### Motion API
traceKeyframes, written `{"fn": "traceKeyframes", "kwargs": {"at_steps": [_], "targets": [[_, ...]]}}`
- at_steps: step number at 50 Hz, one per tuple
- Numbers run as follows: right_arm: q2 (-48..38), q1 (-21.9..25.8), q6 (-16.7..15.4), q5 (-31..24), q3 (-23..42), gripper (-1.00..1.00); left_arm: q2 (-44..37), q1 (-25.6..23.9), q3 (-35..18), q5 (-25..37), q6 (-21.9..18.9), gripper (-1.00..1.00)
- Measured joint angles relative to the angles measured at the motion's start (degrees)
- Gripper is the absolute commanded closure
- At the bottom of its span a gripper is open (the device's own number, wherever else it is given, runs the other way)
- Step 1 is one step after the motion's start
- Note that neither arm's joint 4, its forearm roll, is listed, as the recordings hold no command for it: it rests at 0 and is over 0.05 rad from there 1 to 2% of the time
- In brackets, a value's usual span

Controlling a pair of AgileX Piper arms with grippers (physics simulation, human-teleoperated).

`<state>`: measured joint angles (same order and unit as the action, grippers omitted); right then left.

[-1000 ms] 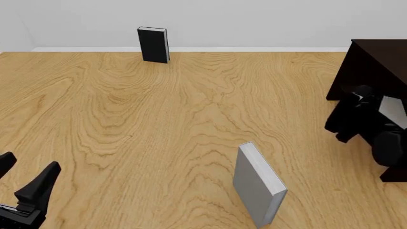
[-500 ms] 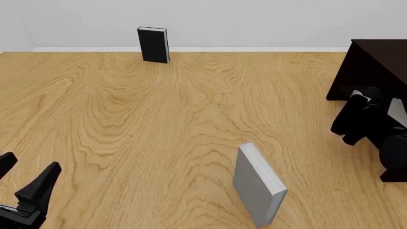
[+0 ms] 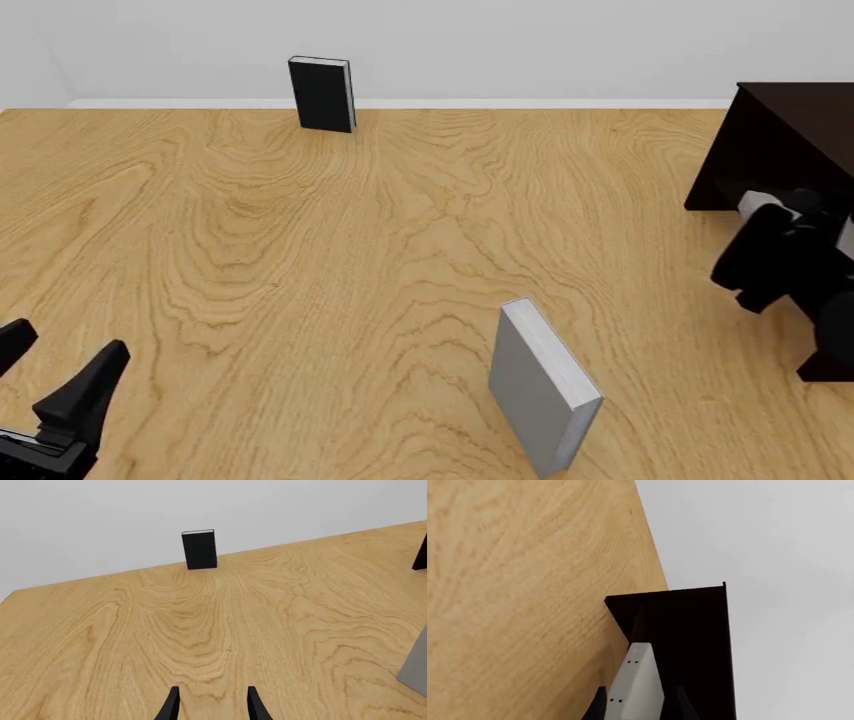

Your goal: Pick up the book on the right and place it on the cabinet shelf.

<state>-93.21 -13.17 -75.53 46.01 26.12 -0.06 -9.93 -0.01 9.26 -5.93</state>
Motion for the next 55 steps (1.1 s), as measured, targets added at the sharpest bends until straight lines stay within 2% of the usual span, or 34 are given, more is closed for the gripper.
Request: {"fn": "traceKeyframes", "kwargs": {"at_steps": [29,55], "targets": [[0.5,-3.1,0.4,0.4,-1.0,-1.00,0.0,0.1,0.0,0.1,0.0,-1.00],[0.5,-4.0,0.2,0.6,-1.5,-1.00,0.0,0.1,0.0,0.1,0.0,-1.00]]}}
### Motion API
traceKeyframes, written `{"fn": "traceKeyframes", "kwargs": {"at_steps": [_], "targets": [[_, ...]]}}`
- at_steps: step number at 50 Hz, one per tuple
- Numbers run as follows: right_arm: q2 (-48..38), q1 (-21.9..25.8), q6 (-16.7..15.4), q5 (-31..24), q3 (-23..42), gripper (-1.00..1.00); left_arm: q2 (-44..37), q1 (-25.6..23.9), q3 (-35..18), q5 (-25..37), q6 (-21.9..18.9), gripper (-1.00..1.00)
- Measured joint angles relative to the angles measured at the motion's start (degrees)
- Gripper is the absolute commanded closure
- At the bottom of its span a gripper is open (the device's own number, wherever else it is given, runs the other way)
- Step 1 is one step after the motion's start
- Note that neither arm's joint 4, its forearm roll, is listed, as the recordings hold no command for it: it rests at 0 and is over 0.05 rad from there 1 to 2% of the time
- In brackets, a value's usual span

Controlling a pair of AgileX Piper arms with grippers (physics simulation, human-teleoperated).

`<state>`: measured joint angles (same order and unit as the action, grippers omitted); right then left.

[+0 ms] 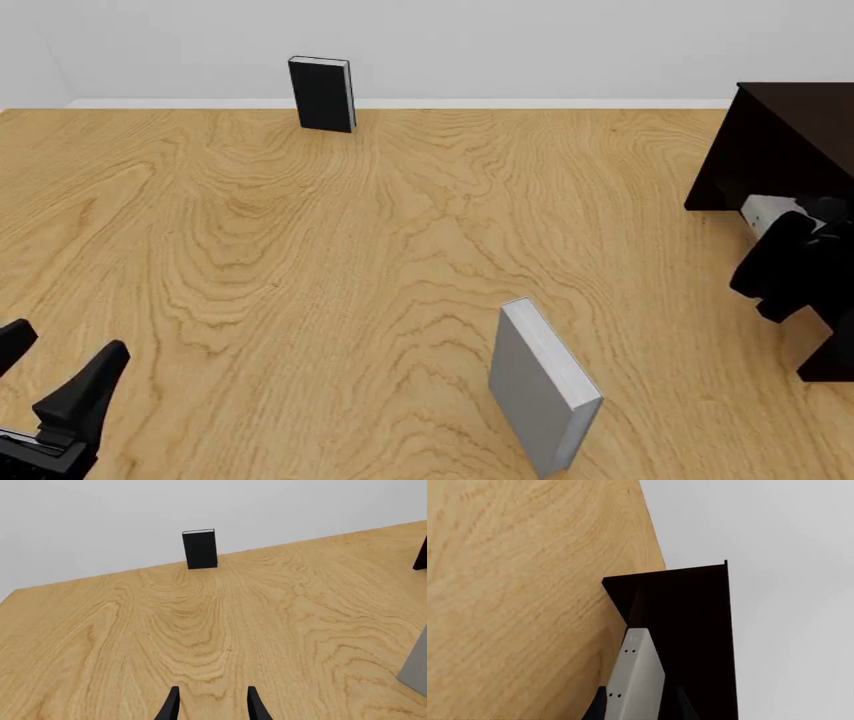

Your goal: Pick up the book on the right and place it on the cabinet shelf.

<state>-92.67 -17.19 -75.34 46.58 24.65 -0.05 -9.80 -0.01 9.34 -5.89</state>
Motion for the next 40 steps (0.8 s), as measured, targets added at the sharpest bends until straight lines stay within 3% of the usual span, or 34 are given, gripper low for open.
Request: {"fn": "traceKeyframes", "kwargs": {"at_steps": [26,40], "targets": [[0.7,1.5,-0.3,-2.2,0.8,-1.00,0.0,-0.1,0.0,0.0,0.0,-1.00],[-0.9,4.7,-0.5,-1.9,3.7,-1.00,0.0,-0.2,0.0,0.1,0.1,-1.00]]}}
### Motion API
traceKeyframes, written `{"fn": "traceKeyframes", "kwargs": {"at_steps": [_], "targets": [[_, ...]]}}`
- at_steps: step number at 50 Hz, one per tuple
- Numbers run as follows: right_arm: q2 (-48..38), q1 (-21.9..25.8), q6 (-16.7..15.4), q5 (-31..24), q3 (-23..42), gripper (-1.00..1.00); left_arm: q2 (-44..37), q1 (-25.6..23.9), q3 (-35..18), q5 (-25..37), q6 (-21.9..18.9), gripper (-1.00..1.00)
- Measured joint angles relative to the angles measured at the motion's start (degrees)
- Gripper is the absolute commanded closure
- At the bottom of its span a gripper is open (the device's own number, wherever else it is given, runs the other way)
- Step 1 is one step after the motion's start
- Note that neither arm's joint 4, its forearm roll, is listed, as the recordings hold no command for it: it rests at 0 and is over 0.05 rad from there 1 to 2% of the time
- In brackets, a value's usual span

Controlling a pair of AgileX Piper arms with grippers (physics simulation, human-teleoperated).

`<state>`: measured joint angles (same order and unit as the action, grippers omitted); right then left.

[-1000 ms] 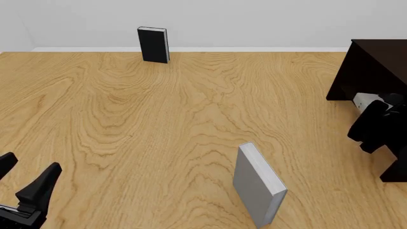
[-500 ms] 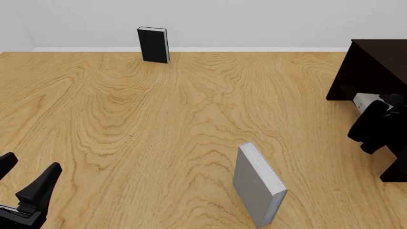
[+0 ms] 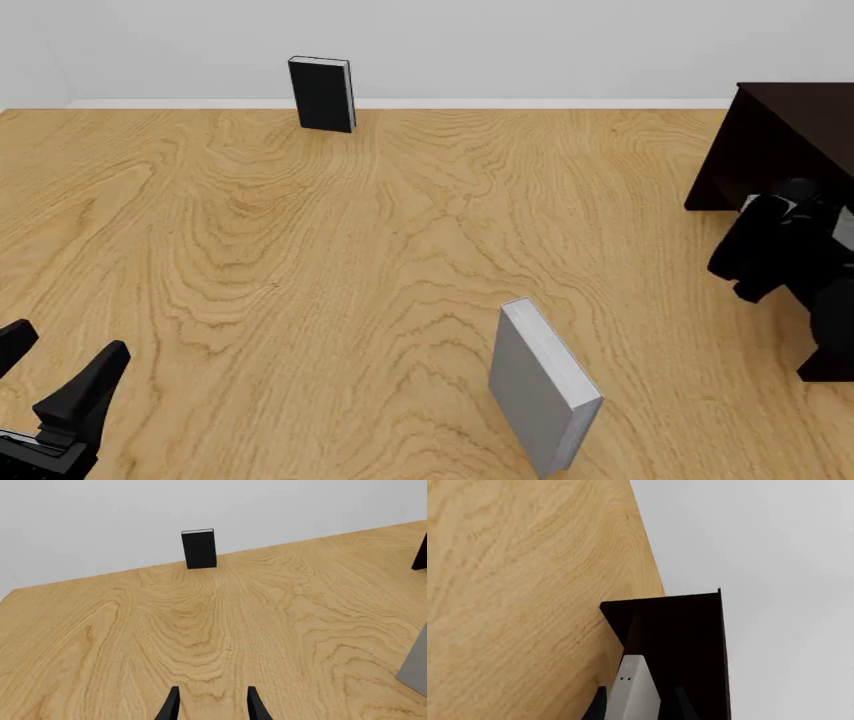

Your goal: Pick up the book on the right and place it on the cabinet shelf.

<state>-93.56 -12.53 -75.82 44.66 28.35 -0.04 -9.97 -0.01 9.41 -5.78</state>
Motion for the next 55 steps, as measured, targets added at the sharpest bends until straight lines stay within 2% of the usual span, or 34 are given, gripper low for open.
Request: {"fn": "traceKeyframes", "kwargs": {"at_steps": [23,44,55], "targets": [[0.8,4.0,0.9,-2.0,2.4,-1.00,0.0,-0.1,0.0,0.1,0.2,-1.00],[13.3,8.3,4.9,-11.8,2.9,-1.00,0.0,-0.3,0.0,0.1,0.2,-1.00],[19.8,10.2,8.2,-18.6,3.6,-1.00,0.0,-0.4,0.0,0.0,0.2,-1.00]]}}
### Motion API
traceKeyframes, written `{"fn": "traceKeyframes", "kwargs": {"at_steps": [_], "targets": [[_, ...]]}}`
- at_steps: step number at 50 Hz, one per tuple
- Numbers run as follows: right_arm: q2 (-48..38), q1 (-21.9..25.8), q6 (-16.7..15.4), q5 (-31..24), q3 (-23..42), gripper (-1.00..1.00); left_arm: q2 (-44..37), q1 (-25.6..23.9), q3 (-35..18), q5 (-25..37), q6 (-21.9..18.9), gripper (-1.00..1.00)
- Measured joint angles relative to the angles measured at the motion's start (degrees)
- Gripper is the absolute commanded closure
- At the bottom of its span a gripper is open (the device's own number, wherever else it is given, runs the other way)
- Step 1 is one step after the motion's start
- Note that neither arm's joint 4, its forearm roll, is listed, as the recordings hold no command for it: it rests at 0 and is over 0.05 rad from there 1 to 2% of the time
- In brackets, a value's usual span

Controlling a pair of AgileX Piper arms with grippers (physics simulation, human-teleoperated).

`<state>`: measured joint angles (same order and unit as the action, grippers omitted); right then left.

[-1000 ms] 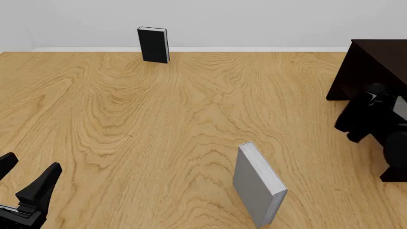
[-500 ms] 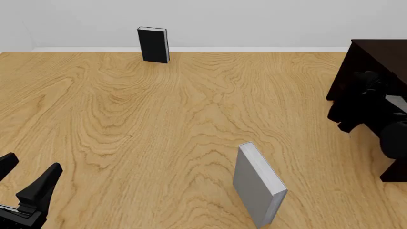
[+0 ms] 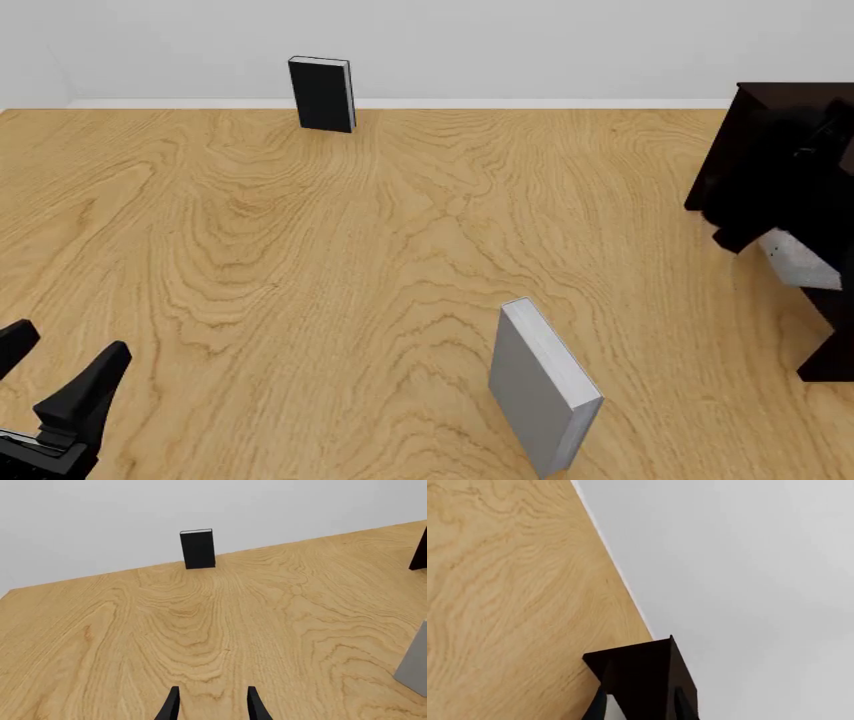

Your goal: Pick up the book on the right and place it on the cabinet shelf.

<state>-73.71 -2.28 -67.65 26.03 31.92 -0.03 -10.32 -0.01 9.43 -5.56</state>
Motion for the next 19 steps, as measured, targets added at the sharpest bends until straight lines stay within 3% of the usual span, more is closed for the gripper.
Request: {"fn": "traceKeyframes", "kwargs": {"at_steps": [19], "targets": [[10.7,3.3,3.3,-10.2,0.4,-1.00,0.0,-0.2,0.0,-0.2,0.0,-1.00]]}}
